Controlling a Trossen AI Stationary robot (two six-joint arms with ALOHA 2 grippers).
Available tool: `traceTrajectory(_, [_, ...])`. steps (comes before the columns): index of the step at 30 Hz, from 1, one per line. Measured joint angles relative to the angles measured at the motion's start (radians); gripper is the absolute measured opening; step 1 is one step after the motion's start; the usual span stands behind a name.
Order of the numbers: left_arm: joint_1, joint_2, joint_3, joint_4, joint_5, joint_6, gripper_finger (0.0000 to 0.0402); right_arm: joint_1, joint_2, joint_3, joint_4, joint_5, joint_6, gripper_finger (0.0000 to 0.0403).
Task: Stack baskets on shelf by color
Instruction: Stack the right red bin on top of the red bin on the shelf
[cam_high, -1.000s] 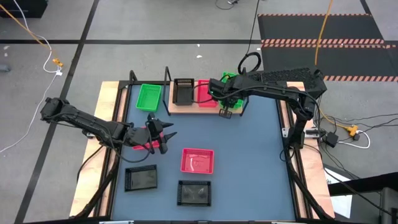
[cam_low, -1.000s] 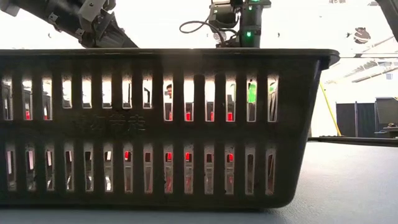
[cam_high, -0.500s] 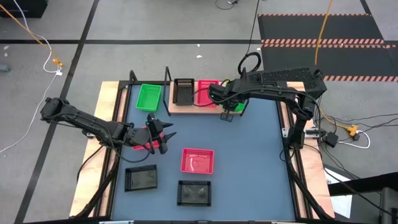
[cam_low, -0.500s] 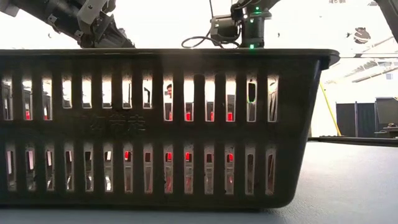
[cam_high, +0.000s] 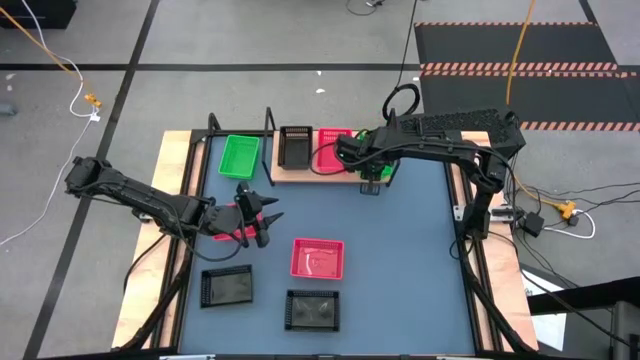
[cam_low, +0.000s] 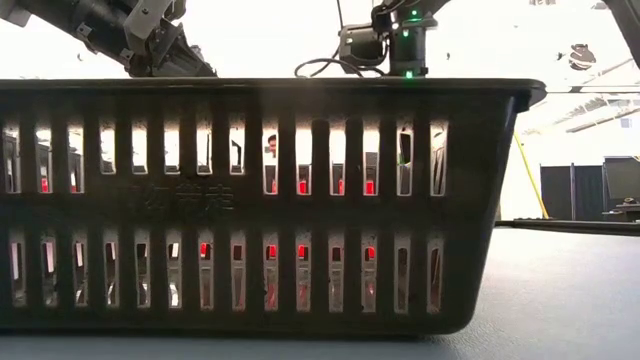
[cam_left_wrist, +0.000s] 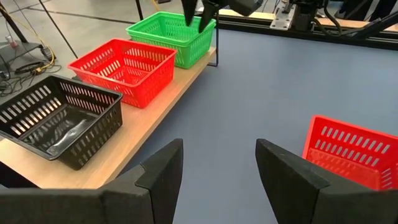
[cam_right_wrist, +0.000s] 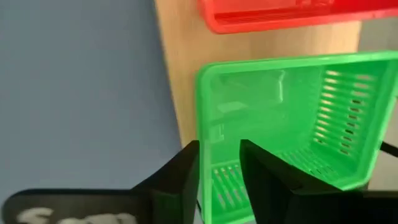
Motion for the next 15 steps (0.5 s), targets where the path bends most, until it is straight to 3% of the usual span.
traceTrajectory(4, [0.000, 0.000, 0.000, -0.001, 0.000, 0.005, 0.0202, 0.001, -0.036, 0.000, 0.005, 0.054, -0.001, 0.0134])
traceTrajectory(9, [0.000, 0.000, 0.000, -0.001, 0.000, 0.010, 0.0202, 0.021, -0.116, 0.000, 0.068, 0.035, -0.025, 0.0135])
traceTrajectory(15, [0.000, 0.000, 0.000, 0.000, 0.000, 0.006, 0.0202, 0.092, -0.194, -0.058, 0.240, -0.272, -0.248, 0.0125])
